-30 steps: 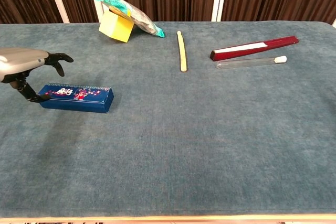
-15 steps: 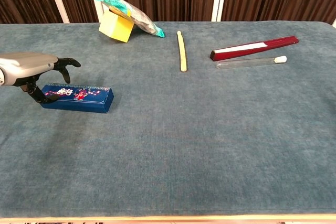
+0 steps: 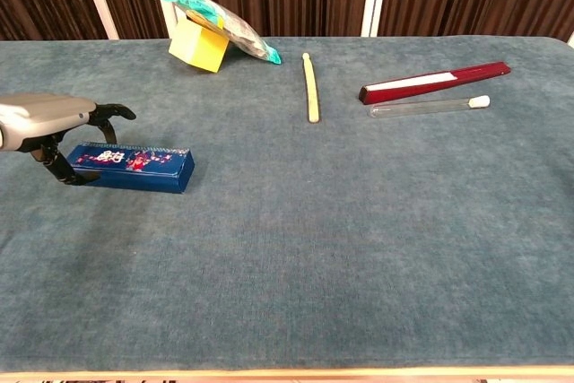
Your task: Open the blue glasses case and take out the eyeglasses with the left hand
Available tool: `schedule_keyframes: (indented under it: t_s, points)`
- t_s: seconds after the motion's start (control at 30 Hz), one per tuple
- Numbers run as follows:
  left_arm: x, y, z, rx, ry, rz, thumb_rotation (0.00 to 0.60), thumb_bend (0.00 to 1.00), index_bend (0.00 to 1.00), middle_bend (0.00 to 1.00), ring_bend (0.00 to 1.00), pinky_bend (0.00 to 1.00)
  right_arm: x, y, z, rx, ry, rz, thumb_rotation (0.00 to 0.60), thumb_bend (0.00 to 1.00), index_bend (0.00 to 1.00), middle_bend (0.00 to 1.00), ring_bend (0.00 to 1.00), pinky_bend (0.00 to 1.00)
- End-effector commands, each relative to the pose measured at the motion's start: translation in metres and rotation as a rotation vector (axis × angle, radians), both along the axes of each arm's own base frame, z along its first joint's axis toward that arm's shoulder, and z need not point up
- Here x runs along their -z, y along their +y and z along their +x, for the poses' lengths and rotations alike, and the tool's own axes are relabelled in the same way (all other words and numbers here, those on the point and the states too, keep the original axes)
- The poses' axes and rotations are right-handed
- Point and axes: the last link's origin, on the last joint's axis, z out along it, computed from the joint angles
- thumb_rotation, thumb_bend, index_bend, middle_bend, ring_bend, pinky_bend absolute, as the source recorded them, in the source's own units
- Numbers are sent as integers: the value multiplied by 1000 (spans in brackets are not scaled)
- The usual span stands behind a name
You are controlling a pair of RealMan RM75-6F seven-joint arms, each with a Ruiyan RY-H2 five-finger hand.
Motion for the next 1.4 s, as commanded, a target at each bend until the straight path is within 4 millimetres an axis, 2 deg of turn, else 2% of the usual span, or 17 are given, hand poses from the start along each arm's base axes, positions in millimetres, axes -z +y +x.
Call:
schedule_keyframes:
  t_s: [0.03, 0.27, 1.0, 1.4]
  points:
    - [0, 0, 0, 0, -2, 0, 600, 347, 0, 263, 0, 20, 0, 0, 0, 0, -1, 0, 600, 178, 0, 0, 0, 179]
    - [0, 0, -1, -1, 0, -1, 600, 348, 0, 272, 0, 20, 0, 0, 0, 1, -1, -1, 600, 178, 0, 0, 0, 179]
    - [0, 1, -1, -11, -13, 5, 600, 449, 0, 320, 0, 32, 0, 0, 0, 3, 1, 0, 600, 179, 0, 0, 0, 179]
    - [0, 10, 0, -31, -27, 19, 600, 455, 0, 320, 0, 32, 0, 0, 0, 7, 4, 1, 600, 178, 0, 0, 0, 179]
